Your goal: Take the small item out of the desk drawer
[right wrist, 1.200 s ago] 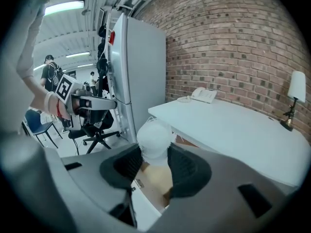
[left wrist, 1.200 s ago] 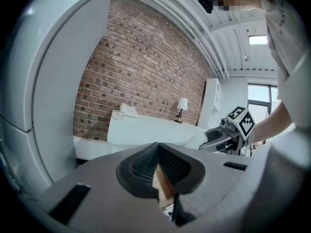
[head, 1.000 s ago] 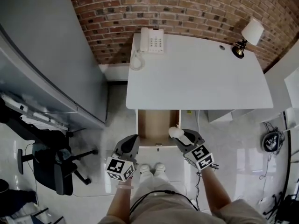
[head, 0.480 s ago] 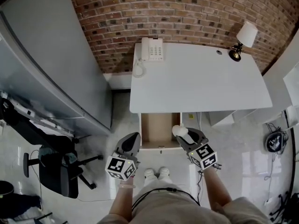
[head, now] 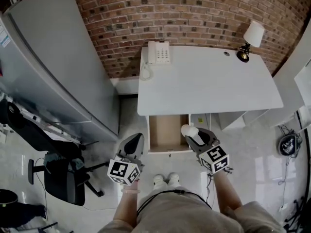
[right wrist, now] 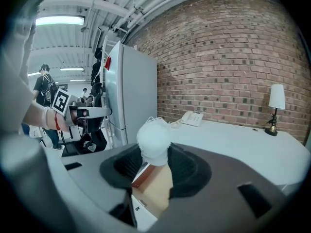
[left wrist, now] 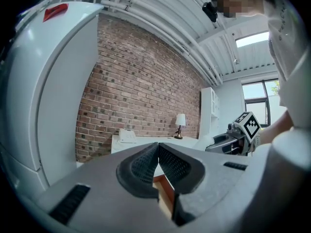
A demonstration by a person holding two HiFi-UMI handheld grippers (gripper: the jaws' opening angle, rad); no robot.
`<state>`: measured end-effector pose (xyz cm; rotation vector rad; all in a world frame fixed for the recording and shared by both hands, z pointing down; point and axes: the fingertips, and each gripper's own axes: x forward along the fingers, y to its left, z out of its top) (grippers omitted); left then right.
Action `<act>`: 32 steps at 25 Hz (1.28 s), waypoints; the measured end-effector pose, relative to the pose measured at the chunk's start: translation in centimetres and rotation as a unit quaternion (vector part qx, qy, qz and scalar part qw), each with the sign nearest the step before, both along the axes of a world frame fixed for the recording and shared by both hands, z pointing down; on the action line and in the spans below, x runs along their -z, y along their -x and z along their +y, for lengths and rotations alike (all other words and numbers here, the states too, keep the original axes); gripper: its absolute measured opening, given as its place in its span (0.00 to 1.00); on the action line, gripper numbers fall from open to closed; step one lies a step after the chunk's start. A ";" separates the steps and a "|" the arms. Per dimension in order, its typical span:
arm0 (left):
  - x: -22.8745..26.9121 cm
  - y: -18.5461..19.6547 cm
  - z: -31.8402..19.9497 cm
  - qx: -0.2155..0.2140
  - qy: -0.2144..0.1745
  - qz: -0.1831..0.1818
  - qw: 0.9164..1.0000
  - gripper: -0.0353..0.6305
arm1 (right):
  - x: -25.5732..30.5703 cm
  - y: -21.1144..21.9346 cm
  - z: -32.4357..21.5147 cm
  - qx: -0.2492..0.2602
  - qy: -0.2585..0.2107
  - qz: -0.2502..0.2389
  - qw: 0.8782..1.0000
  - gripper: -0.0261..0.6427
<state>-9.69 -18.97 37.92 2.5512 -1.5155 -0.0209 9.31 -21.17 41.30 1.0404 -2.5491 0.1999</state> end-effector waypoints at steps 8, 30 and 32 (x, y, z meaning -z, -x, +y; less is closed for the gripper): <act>1.8 1.1 1.1 0.014 -0.024 -0.006 1.000 0.06 | 1.6 -0.9 0.8 -0.022 -0.013 -0.020 0.999 0.29; 3.6 7.8 2.4 0.091 -0.051 -0.005 0.995 0.06 | 5.4 -2.9 -0.1 -0.060 -0.058 -0.043 0.996 0.29; 3.6 8.1 2.4 0.093 -0.051 -0.005 0.994 0.06 | 5.5 -3.1 -0.3 -0.063 -0.058 -0.044 0.995 0.29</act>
